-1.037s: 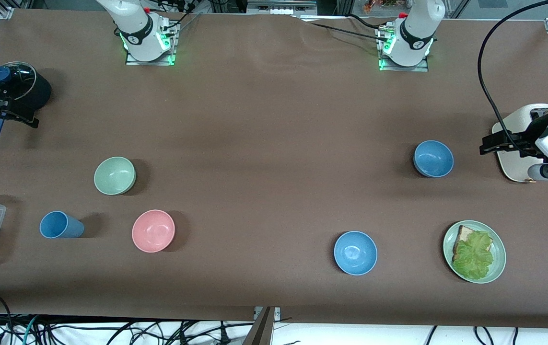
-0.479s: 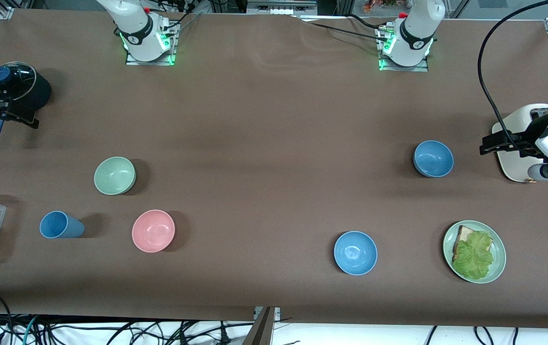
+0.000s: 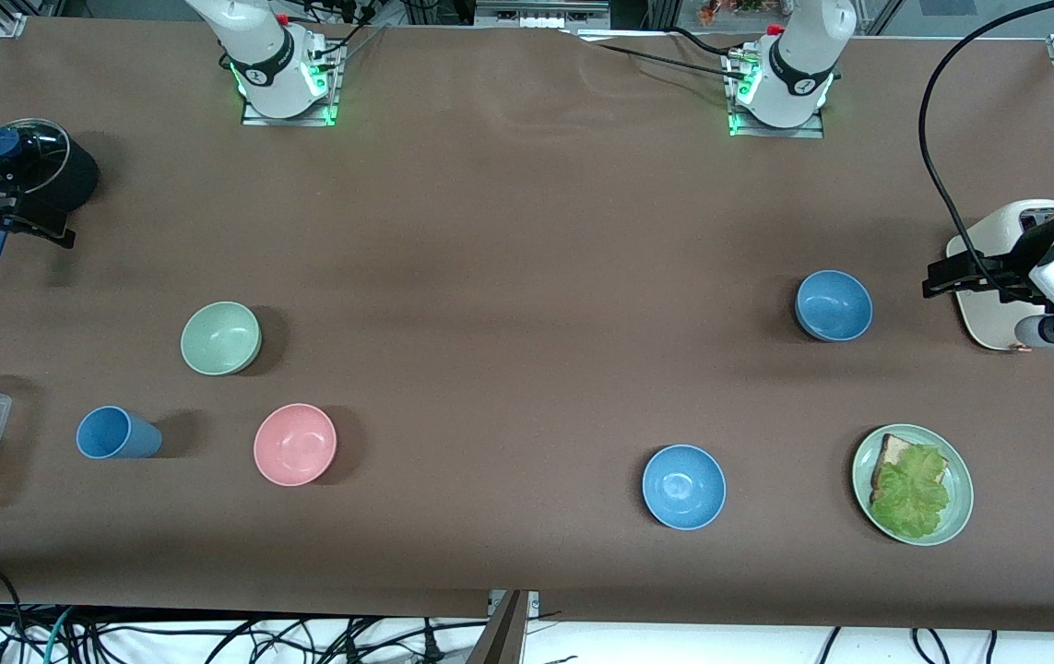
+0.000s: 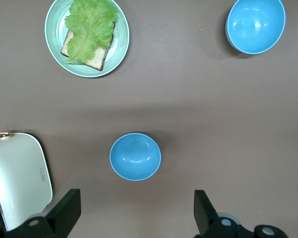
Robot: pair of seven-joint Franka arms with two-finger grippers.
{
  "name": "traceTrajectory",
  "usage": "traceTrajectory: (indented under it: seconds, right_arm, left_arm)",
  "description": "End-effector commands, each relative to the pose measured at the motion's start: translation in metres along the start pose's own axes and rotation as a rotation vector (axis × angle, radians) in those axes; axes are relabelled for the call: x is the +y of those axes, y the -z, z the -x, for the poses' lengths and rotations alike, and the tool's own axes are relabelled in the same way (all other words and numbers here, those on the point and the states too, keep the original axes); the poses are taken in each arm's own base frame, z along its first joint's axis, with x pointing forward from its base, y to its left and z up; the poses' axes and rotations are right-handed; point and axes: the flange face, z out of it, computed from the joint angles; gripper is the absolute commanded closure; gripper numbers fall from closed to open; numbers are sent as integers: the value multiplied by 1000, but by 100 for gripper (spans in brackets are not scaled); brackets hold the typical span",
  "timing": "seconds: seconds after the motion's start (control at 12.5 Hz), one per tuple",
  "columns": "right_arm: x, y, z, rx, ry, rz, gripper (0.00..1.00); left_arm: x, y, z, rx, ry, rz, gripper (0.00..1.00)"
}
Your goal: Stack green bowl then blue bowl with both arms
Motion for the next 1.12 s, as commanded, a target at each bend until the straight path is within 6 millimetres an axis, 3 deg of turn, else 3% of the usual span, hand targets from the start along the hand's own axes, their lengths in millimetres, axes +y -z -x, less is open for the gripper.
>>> traceTrajectory:
  seconds: [0.0, 0.32, 0.56, 0.64, 0.8, 1.04]
  right_arm:
    - [3, 1, 4, -4, 2, -2, 0]
    - [1, 0, 4, -6, 8, -2, 0]
    - [-17, -6, 3, -33, 33, 2, 0]
    - [-12, -19, -3, -57, 21, -2, 0]
    - [-4, -63, -17, -146, 10, -7, 0]
    - [2, -157, -51, -199, -42, -34, 0]
  left_arm:
    - [1, 5, -1, 3, -2, -11, 0]
    - [2, 4, -1, 3, -4, -11, 0]
    - [1, 5, -1, 3, -2, -11, 0]
    - [2, 4, -1, 3, -4, -11, 0]
    - [2, 4, -1, 3, -4, -11, 0]
    - [2, 4, -1, 3, -4, -11, 0]
